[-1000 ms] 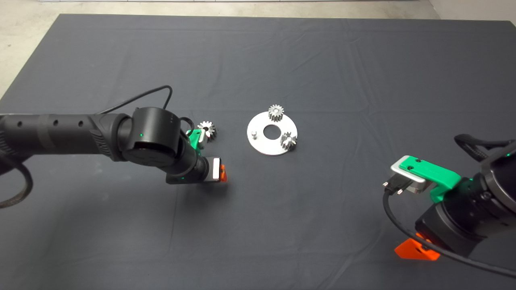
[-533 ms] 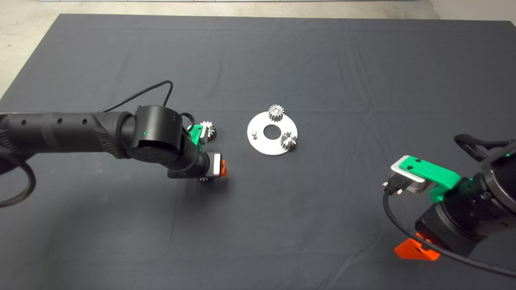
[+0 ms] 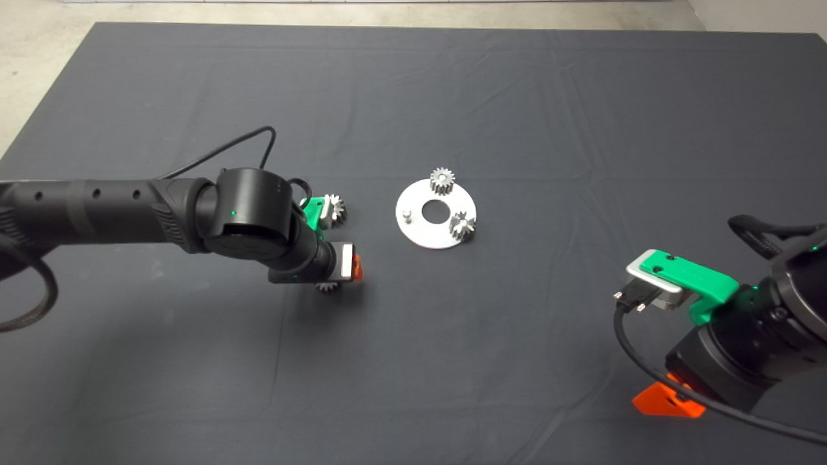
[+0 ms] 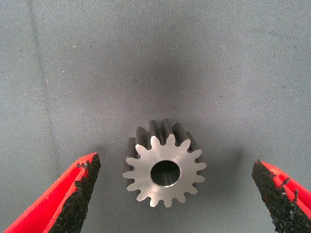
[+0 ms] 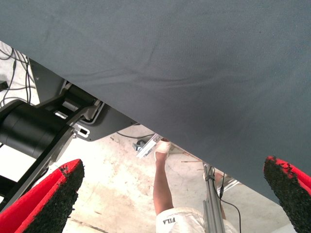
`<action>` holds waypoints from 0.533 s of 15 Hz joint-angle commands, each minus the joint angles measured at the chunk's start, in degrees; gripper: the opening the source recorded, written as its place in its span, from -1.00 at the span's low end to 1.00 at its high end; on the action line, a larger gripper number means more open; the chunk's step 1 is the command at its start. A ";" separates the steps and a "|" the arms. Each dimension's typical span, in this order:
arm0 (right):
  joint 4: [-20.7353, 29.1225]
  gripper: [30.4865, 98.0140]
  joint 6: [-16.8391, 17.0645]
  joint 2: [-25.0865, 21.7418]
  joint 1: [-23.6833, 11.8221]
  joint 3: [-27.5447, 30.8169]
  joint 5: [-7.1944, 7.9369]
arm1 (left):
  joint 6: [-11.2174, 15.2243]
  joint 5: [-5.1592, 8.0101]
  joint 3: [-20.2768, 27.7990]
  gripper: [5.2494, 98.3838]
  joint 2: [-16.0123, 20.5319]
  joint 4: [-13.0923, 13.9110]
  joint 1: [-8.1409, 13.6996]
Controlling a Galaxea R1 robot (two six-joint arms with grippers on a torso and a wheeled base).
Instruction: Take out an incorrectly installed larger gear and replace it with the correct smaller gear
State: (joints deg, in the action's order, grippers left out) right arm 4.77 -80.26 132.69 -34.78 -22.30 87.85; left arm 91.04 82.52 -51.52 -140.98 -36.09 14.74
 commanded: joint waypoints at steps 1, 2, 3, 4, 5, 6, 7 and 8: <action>2.00 0.99 -0.33 -0.02 -0.82 0.16 4.90 | 0.02 0.27 0.03 0.61 -0.13 -0.64 -0.15; 1.92 0.99 -0.33 -0.02 -0.82 0.16 4.88 | 0.02 0.27 -0.05 0.61 -0.13 -0.72 -0.15; 2.00 0.99 -0.33 -0.02 -0.82 0.16 4.97 | -0.07 0.27 -0.15 0.54 -0.13 -0.64 -0.23; 1.92 0.99 -0.33 -0.02 -0.82 0.16 4.92 | -0.07 0.27 -0.15 0.49 -0.13 -0.64 -0.23; 1.92 0.99 -0.33 -0.02 -0.82 0.16 4.88 | -0.07 0.27 -0.15 0.49 -0.21 -0.65 -0.23; 1.91 0.99 -0.33 -0.02 -0.82 0.16 4.88 | -0.07 0.27 -0.15 0.49 -0.13 -0.81 -0.23; 2.00 0.99 -0.33 -0.02 -0.82 0.16 4.97 | -0.16 0.27 -0.15 0.41 -0.13 -1.17 -0.23; 2.00 0.99 -0.33 -0.02 -0.82 0.16 4.89 | -0.25 0.28 -0.15 0.39 -0.13 -1.54 -0.23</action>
State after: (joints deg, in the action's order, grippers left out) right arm 4.77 -80.26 132.70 -34.78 -22.30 87.85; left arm 91.01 82.49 -51.54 -141.13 -36.30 13.97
